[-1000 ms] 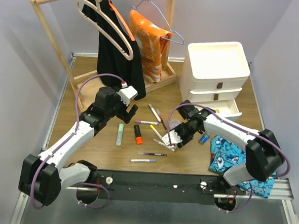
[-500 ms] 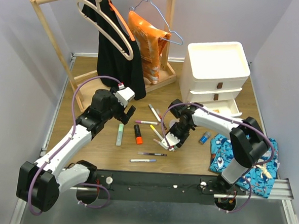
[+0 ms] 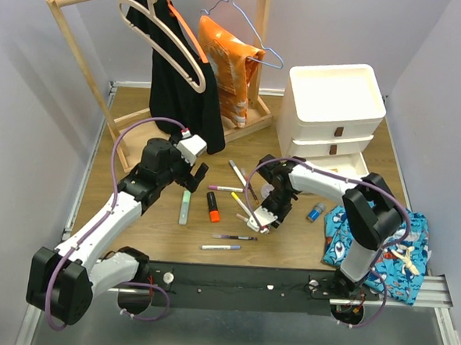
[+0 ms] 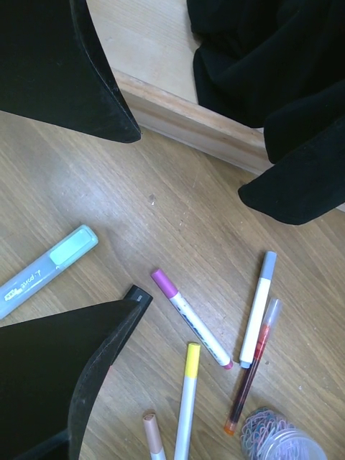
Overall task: Sort the stationery into containers
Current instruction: Pick up the stationery from the center of the board.
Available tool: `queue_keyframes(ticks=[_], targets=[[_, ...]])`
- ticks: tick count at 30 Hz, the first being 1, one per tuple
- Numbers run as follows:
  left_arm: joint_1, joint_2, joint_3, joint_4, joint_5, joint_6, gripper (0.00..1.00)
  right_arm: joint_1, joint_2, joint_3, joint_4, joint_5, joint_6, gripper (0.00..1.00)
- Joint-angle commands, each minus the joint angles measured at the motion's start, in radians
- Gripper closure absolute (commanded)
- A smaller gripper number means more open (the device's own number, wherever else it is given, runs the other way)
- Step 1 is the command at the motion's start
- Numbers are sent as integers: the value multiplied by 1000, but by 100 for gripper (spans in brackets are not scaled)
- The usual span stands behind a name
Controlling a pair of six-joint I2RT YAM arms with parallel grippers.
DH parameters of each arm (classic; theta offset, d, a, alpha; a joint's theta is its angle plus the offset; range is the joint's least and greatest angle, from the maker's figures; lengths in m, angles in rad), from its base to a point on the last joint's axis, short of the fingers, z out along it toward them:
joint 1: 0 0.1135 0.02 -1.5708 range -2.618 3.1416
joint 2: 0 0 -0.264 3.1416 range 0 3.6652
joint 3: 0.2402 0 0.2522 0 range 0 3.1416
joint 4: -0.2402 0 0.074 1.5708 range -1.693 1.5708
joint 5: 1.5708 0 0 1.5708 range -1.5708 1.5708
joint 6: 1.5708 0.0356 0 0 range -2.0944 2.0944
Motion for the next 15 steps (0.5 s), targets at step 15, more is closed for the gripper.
queue_keyframes(ticks=[15], targets=[[32,17,35,4,37,-4,1,7,-259,12,-121,-74,265,92]])
